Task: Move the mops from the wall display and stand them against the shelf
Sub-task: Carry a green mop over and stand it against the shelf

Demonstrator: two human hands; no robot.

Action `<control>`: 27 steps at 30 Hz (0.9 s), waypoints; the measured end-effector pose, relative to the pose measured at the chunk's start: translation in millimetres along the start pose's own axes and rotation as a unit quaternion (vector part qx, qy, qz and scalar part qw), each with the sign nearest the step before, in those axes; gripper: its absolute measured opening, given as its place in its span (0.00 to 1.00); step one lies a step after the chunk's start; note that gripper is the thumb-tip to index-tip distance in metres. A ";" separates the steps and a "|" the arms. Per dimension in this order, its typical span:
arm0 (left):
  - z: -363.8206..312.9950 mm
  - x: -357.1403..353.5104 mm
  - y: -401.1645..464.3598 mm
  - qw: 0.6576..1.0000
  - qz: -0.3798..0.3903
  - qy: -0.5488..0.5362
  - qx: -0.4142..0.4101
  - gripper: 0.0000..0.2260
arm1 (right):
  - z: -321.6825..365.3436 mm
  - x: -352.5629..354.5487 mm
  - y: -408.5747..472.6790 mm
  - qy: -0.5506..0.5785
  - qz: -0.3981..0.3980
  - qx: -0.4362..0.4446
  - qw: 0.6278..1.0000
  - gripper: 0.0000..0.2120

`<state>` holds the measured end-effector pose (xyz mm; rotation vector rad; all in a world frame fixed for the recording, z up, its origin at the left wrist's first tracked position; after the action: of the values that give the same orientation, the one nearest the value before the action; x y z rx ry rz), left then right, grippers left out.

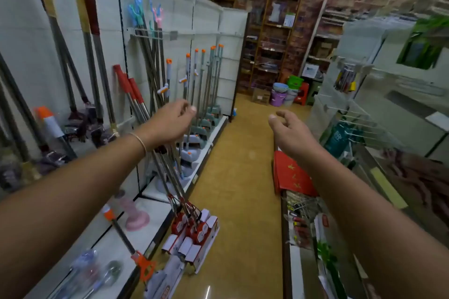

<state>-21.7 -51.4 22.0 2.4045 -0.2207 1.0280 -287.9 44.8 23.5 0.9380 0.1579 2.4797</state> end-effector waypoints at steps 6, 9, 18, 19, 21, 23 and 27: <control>-1.1 -7.5 10.7 0.998 -0.037 -0.010 0.051 0.18 | -17.3 -9.2 44.0 0.026 0.064 0.011 0.998 0.30; 14.7 -6.4 7.9 0.996 -0.036 0.010 0.085 0.19 | -18.4 -30.3 58.4 0.044 0.086 0.027 0.995 0.29; 91.8 28.1 -9.9 0.983 -0.073 -0.016 0.170 0.17 | 7.9 -114.9 76.1 0.050 0.157 0.047 0.985 0.28; 102.3 37.4 -14.0 0.980 -0.086 -0.011 0.177 0.16 | 16.6 -128.0 77.0 0.047 0.165 0.054 0.984 0.27; 123.7 56.6 -23.1 0.974 -0.112 -0.008 0.195 0.15 | 34.9 -154.6 77.2 0.047 0.175 0.072 0.981 0.26; 146.7 74.6 -33.1 0.967 -0.133 -0.009 0.219 0.16 | 52.6 -183.0 76.0 0.047 0.191 0.090 0.976 0.24; 194.2 97.2 -66.1 0.950 -0.173 0.005 0.260 0.15 | 79.0 -247.8 58.7 0.039 0.240 0.118 0.963 0.21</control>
<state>190.8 -90.0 -47.7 2.7539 0.5252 1.0225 -99.0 -129.3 -47.8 1.0790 0.2879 2.9975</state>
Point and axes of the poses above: each hand's wrist, its own y-axis towards the middle knuckle, its own x-axis out of the back of the hand, z = x × y, the point moved 6 cm from there along y, towards the middle knuckle, and after that the axes turned 2 degrees about -z, right-handed, at the moved point
